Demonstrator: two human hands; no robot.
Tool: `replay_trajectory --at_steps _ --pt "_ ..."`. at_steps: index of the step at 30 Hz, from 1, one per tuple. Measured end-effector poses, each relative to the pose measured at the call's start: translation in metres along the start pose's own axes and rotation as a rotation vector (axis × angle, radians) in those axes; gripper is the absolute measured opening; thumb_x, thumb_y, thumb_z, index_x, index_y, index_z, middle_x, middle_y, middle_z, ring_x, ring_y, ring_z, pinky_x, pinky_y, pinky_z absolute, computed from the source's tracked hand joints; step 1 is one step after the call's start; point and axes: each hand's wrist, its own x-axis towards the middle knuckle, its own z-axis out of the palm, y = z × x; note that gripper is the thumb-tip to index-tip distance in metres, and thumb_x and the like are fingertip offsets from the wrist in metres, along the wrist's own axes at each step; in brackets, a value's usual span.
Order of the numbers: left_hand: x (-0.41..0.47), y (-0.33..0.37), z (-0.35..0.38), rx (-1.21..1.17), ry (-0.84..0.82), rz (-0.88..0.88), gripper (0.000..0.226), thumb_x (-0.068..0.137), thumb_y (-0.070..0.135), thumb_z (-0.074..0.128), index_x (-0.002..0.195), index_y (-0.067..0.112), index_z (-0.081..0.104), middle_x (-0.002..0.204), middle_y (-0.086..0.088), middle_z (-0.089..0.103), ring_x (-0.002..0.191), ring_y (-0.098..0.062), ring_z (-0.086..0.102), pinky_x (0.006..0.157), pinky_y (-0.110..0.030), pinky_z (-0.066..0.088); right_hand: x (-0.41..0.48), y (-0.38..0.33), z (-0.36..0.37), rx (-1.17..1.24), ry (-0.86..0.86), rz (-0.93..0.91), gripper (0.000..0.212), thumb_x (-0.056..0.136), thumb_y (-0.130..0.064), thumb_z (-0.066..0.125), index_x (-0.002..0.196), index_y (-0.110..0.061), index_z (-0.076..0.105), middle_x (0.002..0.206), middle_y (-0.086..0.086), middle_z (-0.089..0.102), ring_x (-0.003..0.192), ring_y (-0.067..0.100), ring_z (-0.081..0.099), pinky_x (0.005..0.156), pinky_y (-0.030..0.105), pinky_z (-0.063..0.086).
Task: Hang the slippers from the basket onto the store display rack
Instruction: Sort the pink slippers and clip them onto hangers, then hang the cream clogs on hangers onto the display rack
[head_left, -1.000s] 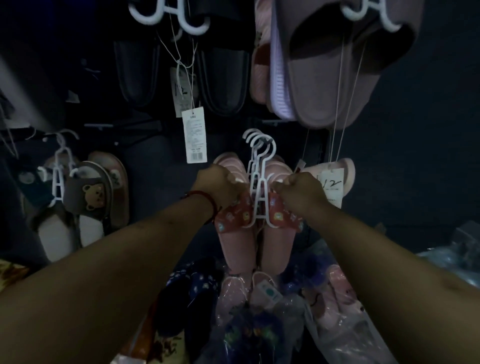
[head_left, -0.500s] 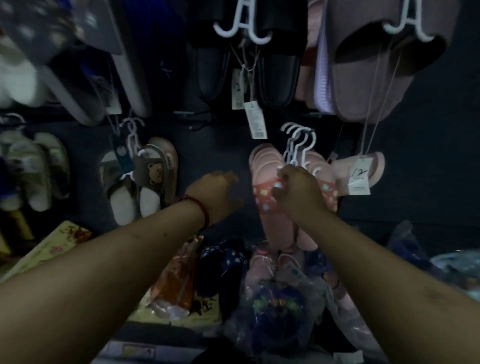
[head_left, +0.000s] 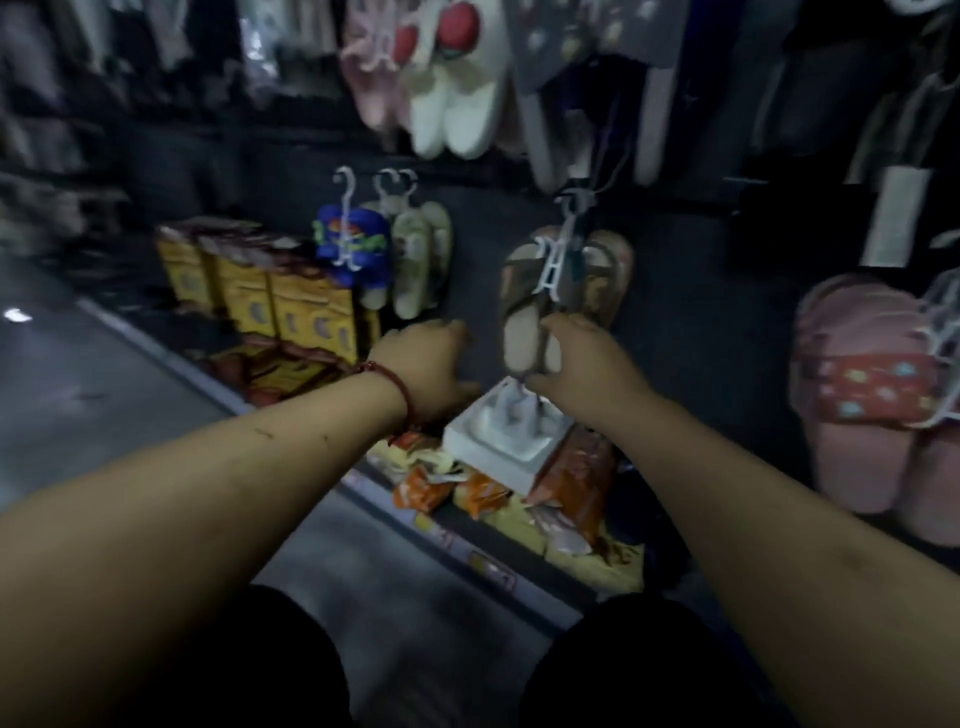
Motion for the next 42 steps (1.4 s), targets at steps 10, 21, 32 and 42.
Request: replay_trajectory --at_steps 10,21,32,42 --pt "-0.127 -0.139 0.000 0.155 -0.103 -0.373 0.060 0.088 0.056 0.063 0.133 0.019 0.048 0.126 -0.006 0.060 0.109 -0.030 0.060 0.088 -0.042 0.050 0.026 -0.148 0.120 0.056 -0.302 -0.334 0.075 0.087 -0.036 0.074 0.149 -0.018 0.036 0.149 0.007 0.040 0.122 0.030 0.051 0.094 0.043 0.050" --pt "-0.304 -0.231 -0.003 0.145 -0.268 -0.859 0.063 0.087 0.059 0.063 0.136 0.022 0.046 0.130 -0.004 0.061 0.117 -0.027 0.058 0.098 -0.040 0.046 -0.016 -0.293 0.232 0.156 -0.596 -0.659 0.082 0.082 -0.040 0.080 0.149 -0.016 0.039 0.152 0.007 0.042 0.135 0.027 0.046 0.107 0.038 0.043" --pt "-0.404 -0.291 0.069 0.007 -0.431 -1.064 0.059 0.086 0.045 0.068 0.137 0.023 0.049 0.134 -0.003 0.059 0.119 -0.026 0.058 0.096 -0.039 0.050 -0.051 -0.351 0.352 -0.023 -1.002 -0.700 0.071 0.072 -0.040 0.086 0.131 -0.015 0.057 0.126 0.006 0.062 0.113 0.025 0.059 0.094 0.034 0.050" --pt "-0.446 -0.347 0.135 -0.159 -0.999 -1.016 0.041 0.094 0.004 0.053 0.135 0.005 0.056 0.124 -0.013 0.062 0.108 -0.028 0.060 0.077 -0.028 0.043 -0.073 -0.379 0.424 -0.206 -1.285 -0.731 0.079 0.079 -0.033 0.084 0.145 -0.019 0.043 0.139 0.005 0.053 0.121 0.024 0.054 0.094 0.032 0.049"
